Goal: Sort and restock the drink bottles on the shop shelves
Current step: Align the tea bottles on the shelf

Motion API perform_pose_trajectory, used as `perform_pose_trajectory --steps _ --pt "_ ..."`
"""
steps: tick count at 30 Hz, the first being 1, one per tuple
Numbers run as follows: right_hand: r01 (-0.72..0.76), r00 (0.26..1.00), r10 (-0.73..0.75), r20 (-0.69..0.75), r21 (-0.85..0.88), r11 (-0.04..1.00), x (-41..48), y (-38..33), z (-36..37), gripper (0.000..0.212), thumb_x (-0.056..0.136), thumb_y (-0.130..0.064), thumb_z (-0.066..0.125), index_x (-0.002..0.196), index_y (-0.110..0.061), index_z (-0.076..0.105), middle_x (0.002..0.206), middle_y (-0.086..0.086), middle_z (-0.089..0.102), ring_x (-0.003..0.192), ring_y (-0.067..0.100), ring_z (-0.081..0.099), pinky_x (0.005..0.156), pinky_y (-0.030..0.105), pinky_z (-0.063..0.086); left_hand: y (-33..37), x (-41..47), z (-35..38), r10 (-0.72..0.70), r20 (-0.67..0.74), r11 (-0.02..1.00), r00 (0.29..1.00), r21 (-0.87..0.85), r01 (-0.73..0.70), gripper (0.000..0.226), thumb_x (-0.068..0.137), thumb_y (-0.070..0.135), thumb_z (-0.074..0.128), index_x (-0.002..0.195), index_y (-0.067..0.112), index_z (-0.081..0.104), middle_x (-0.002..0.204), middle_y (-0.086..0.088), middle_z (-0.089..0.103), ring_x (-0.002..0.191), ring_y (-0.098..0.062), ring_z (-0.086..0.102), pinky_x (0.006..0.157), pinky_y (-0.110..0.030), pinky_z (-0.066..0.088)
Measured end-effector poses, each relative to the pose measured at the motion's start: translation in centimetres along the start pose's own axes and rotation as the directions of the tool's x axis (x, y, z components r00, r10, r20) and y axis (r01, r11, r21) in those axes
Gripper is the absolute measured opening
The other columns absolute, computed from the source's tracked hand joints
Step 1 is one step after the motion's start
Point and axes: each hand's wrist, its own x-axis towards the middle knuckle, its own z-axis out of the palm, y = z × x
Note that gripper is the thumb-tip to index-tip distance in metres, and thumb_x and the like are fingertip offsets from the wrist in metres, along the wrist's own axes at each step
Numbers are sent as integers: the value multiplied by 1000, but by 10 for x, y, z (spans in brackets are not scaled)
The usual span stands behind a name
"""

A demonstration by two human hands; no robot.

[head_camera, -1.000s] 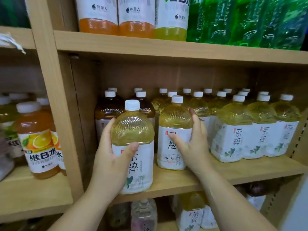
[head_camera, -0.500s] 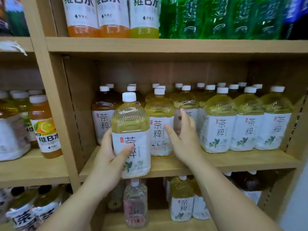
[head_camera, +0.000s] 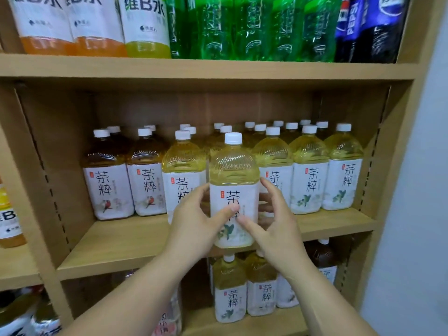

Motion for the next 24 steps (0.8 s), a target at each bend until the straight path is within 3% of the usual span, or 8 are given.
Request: perform_pose_trajectory --steps 2,5,9,12,15,19,24 --pt "2 1000 -2 -22 -8 1000 3 2 3 87 86 -37 79 132 -80 19 136 -28 54 121 -3 57 99 37 56 -2 0 2 9 -14 1000 1000 27 -9 43 78 42 83 115 41 61 104 24 69 94 11 63 78 -14 52" --pt "47 998 -50 -46 -64 997 3 8 8 91 94 -33 71 139 -80 8 138 -21 52 121 1 58 98 41 56 -19 -9 -10 -47 -155 997 987 -63 37 46 75 40 85 113 43 59 106 16 68 92 1 67 82 -30 60" --pt "92 994 -104 -35 -247 965 1 13 15 101 87 -47 74 143 -74 -5 149 -12 29 137 6 38 112 35 42 -44 -7 -39 -52 -326 987 944 128 99 78 73 41 86 139 35 44 131 6 52 116 -11 53 99 -40 51" --pt "148 985 -166 -38 -295 944 6 11 24 108 81 -51 78 146 -72 -5 158 -10 15 140 1 22 112 33 37 -50 7 -50 -118 -210 984 971 104 142 98 76 43 85 155 34 26 150 5 45 132 -11 46 109 -41 43" --pt "180 982 -190 12 -380 907 9 9 35 112 75 -63 78 151 -65 -5 162 -9 7 151 15 17 117 41 33 -55 16 -44 -79 -79 995 994 57 84 83 84 33 81 150 42 32 137 19 56 119 8 52 99 -30 49" --pt "125 980 -186 -64 -528 840 12 11 43 107 72 -76 64 156 -57 0 160 6 25 146 28 28 115 49 35 -61 24 -38 -66 -147 995 987 70 77 74 86 23 80 144 41 36 129 16 61 104 12 55 79 -12 47" --pt "9 972 -163 -172 -660 752 24 22 42 106 68 -81 68 157 -51 18 145 7 40 134 31 36 107 55 35 -66 26 -36 -51 -161 994 986 87 66 76 85 28 82 143 41 35 129 18 56 113 -2 55 79 -11 41"
